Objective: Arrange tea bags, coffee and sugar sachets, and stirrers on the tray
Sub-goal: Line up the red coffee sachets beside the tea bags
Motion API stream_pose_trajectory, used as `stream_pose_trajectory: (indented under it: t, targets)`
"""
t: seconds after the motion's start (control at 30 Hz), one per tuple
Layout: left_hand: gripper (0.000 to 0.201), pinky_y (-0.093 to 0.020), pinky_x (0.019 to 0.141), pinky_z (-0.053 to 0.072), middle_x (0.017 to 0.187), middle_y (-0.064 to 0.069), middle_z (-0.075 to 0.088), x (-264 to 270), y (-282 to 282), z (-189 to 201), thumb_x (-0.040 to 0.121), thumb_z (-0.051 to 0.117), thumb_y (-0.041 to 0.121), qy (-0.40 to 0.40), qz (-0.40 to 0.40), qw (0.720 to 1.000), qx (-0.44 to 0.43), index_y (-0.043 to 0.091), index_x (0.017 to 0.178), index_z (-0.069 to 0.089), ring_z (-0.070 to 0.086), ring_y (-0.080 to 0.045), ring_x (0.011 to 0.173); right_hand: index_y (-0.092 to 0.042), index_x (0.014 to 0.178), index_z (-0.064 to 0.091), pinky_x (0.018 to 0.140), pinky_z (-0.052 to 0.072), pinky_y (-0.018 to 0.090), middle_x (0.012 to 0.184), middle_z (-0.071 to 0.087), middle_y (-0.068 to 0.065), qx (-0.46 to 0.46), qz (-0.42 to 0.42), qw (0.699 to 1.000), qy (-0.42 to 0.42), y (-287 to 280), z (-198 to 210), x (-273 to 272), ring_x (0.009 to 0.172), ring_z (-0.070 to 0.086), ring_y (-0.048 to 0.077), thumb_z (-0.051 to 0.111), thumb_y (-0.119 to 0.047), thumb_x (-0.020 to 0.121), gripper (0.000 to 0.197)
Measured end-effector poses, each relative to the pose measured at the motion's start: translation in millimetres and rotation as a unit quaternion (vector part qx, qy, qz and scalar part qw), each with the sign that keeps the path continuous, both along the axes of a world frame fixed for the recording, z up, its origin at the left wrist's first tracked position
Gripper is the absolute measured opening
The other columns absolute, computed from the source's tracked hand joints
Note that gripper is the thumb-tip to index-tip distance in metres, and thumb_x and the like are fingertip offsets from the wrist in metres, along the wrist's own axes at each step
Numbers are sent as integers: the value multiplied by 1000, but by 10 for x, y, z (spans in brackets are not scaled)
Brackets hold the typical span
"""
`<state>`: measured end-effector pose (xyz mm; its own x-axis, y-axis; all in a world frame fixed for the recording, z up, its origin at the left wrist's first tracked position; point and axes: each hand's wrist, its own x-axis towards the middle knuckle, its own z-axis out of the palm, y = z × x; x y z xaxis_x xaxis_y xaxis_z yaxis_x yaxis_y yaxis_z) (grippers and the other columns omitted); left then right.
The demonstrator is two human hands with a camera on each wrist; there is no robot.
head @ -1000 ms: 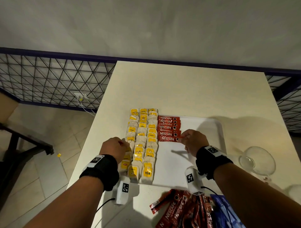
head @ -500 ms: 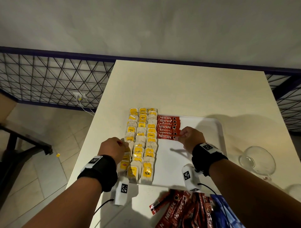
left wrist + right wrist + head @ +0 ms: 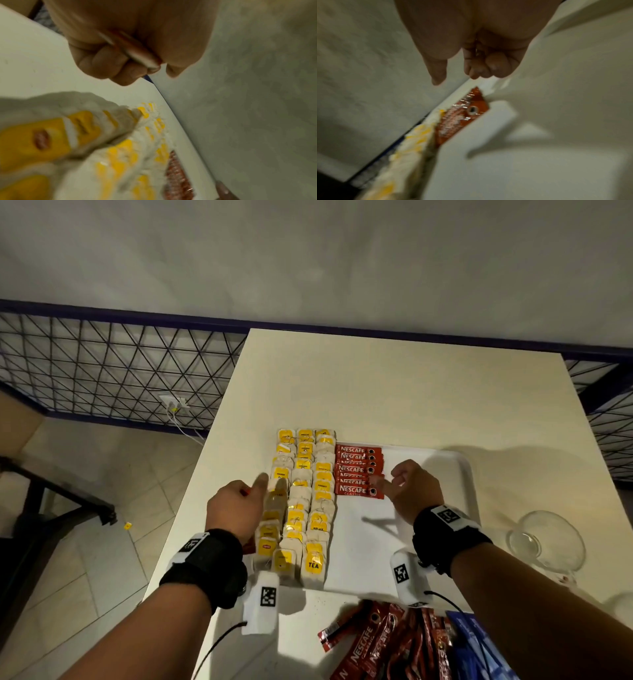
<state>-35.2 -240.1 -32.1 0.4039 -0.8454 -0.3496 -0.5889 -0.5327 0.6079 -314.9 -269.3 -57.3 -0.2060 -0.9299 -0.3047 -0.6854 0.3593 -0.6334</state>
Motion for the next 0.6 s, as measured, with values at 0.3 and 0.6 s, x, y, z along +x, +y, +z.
stream_pose_trajectory:
  t: [0.3, 0.6]
  targets:
    - [66, -41, 71, 52, 72, -10, 57, -676, -78, 428, 94, 22, 66, 471, 215, 855, -22, 7, 82, 48, 58, -28, 68, -36, 92, 60, 58, 42, 19, 83, 62, -13, 21, 305, 922, -236, 219, 571, 695, 57, 53, 0, 75, -40, 78, 20]
    - [17, -25, 51, 46, 67, -9, 59, -463, 62, 393, 97, 49, 10, 476, -9, 877, -64, 6, 81, 53, 52, -20, 60, -18, 85, 60, 50, 43, 25, 65, 68, -1, 16, 136, 931, -337, 176, 576, 501, 50, 49, 16, 59, -10, 94, 12]
